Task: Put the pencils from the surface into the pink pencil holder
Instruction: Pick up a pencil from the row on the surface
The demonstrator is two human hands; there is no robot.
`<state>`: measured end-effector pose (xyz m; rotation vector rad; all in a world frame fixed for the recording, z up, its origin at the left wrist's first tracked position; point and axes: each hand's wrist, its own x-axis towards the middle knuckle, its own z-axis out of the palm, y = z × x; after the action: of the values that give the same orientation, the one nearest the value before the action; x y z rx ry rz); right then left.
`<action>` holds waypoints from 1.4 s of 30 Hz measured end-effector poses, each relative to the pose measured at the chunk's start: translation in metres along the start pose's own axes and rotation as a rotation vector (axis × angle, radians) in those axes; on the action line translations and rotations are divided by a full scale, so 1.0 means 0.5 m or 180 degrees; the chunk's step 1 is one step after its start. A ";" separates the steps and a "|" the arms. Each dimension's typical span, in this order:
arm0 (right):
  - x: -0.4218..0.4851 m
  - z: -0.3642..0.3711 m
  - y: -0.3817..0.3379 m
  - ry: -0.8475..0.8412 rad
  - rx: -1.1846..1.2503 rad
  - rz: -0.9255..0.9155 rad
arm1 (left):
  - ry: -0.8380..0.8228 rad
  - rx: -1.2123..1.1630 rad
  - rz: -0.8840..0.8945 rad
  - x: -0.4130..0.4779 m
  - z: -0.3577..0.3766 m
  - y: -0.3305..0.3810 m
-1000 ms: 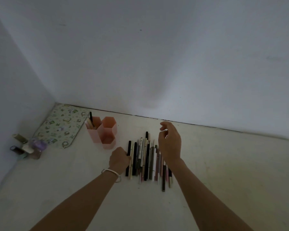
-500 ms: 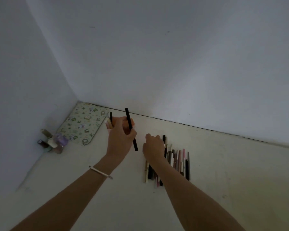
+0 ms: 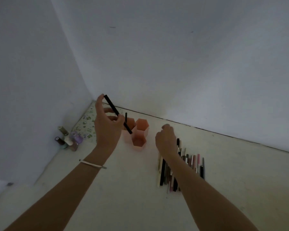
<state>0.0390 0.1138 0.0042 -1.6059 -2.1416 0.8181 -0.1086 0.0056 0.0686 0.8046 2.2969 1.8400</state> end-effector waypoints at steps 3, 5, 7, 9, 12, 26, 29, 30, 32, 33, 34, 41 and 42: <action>0.043 -0.075 -0.065 0.0543 0.0912 0.0036 | 0.0410 -0.0003 -0.0063 0.044 -0.023 -0.002; 0.057 -0.115 -0.111 0.0837 0.1546 -0.0129 | 0.0510 0.0057 -0.0077 0.057 -0.023 -0.006; 0.053 -0.137 -0.149 0.1057 0.2143 -0.0380 | 0.0430 0.0100 -0.0022 0.058 -0.014 -0.013; 0.038 -0.143 -0.177 0.1212 0.2413 -0.0655 | 0.0266 0.0160 0.0044 0.052 -0.004 -0.026; 0.013 -0.130 -0.193 0.1298 0.2506 -0.0961 | -0.0150 0.0540 0.0186 0.036 0.007 -0.054; -0.028 -0.016 -0.161 0.0718 0.1642 -0.1401 | -0.0062 0.0989 0.0483 0.006 -0.046 -0.087; -0.038 0.002 -0.143 0.0351 0.1057 -0.1505 | -0.0183 0.1075 0.0349 -0.018 -0.048 -0.072; -0.041 0.003 -0.137 0.0313 0.0801 -0.1575 | -0.0291 0.1115 0.0408 -0.031 -0.046 -0.066; -0.041 -0.006 -0.123 0.0388 0.0641 -0.1637 | -0.0656 0.1205 0.0725 -0.068 -0.035 -0.053; -0.039 -0.018 -0.115 0.0478 0.0693 -0.1602 | -0.0922 0.1253 0.0944 -0.088 -0.026 -0.048; -0.035 -0.034 -0.104 0.0596 0.0752 -0.1555 | -0.1217 0.1312 0.1129 -0.109 -0.011 -0.045; -0.014 -0.160 0.009 0.1001 0.0865 -0.0982 | -0.2376 0.1926 -0.0148 -0.217 0.154 -0.076; -0.016 -0.175 0.030 0.1020 0.0847 -0.0916 | -0.2436 0.2026 -0.0386 -0.229 0.174 -0.081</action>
<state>0.1038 0.1305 0.0633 -1.1719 -1.8861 0.6683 0.0091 0.0251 -0.0210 1.1375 2.2688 0.5380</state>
